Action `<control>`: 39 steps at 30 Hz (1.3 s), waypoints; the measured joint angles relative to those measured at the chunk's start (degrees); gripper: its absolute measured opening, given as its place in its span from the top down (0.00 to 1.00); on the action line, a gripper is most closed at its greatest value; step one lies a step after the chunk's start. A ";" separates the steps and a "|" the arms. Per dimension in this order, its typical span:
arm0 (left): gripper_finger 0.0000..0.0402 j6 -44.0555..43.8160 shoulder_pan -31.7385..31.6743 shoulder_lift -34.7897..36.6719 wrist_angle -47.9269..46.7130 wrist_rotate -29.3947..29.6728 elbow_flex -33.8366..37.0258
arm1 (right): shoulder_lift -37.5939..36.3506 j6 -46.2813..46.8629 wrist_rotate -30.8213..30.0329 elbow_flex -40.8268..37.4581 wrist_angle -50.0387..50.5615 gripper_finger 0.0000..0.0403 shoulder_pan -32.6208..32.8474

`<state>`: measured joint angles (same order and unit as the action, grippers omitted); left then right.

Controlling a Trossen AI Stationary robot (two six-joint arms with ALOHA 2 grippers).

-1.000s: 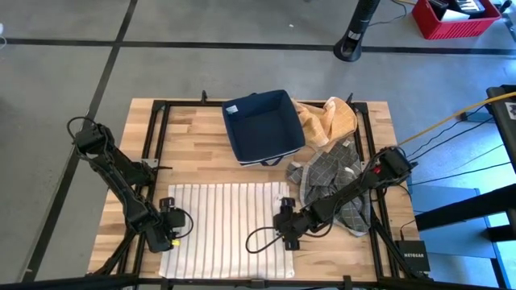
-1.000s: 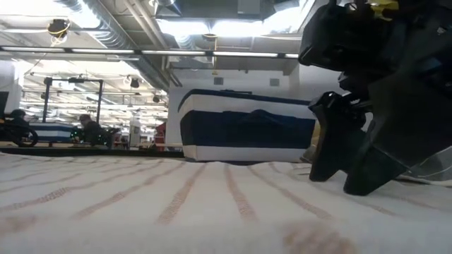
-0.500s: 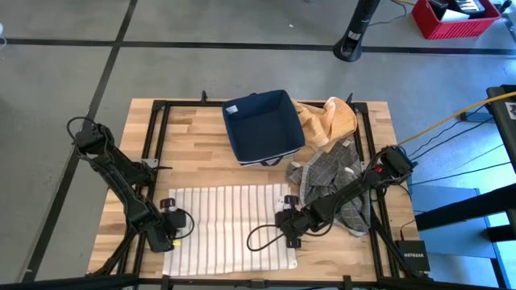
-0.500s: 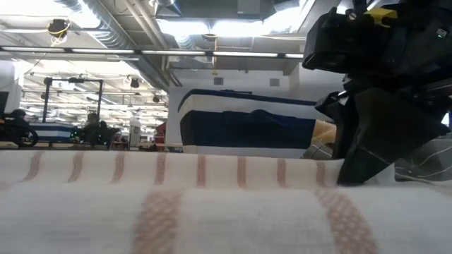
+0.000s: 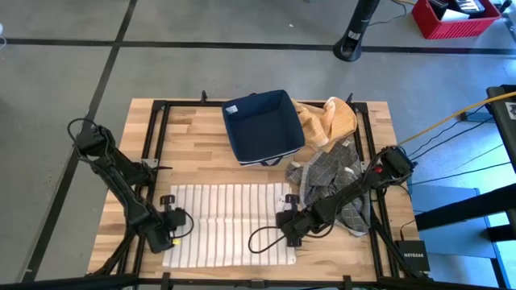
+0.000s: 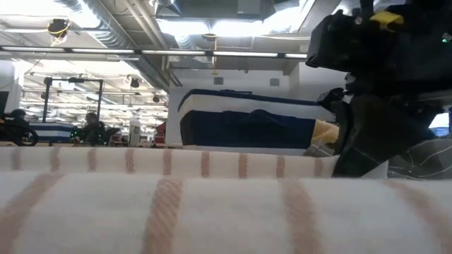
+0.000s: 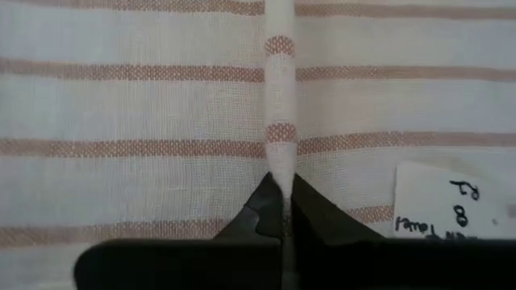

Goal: Fold towel
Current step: Fold the white towel

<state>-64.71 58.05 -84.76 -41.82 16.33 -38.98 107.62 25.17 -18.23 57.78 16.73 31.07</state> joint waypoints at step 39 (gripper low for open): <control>1.00 -3.82 -3.40 0.76 -48.23 29.03 -26.16 | -7.37 -6.15 -31.94 19.72 40.30 1.00 -4.94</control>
<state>-68.53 54.66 -84.01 -90.04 45.36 -65.14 100.25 19.02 -50.17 77.49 57.03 26.13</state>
